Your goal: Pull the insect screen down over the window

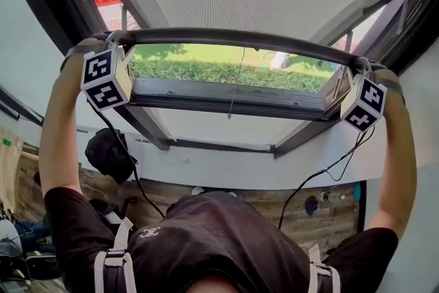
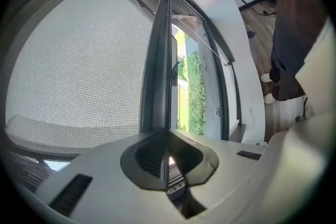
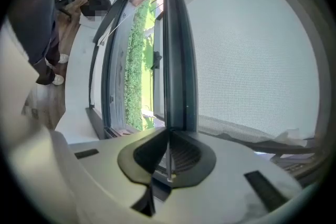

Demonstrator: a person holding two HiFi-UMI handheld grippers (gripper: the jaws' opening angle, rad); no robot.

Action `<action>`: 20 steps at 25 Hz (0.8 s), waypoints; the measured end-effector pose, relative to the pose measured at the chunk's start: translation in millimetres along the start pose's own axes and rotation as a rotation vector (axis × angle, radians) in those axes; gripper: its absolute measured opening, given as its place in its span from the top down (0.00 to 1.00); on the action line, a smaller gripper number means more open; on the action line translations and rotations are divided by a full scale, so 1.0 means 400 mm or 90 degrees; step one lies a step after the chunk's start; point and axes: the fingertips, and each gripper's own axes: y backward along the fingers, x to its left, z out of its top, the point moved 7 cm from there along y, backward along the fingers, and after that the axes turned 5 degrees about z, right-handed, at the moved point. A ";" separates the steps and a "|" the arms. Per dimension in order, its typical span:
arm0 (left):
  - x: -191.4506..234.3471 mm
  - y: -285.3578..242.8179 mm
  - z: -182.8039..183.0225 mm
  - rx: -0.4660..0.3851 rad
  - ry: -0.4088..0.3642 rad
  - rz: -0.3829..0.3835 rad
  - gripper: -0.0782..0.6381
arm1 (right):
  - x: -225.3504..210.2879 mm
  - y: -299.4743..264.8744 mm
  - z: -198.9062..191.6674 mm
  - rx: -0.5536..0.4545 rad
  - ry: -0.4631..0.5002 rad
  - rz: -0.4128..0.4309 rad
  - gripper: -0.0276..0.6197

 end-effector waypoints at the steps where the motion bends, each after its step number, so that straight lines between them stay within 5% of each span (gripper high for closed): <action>1: -0.021 -0.012 -0.001 -0.002 0.000 -0.001 0.85 | 0.019 -0.013 0.003 0.001 0.002 0.006 0.92; 10: -0.148 -0.084 -0.014 -0.007 0.028 -0.017 0.85 | 0.137 -0.090 0.021 0.000 -0.007 0.039 0.92; 16: -0.196 -0.110 -0.005 0.026 0.010 0.008 0.85 | 0.184 -0.117 0.023 -0.009 -0.009 -0.007 0.92; 20: -0.239 -0.138 -0.003 0.037 0.003 -0.018 0.85 | 0.228 -0.150 0.027 -0.008 -0.013 0.007 0.92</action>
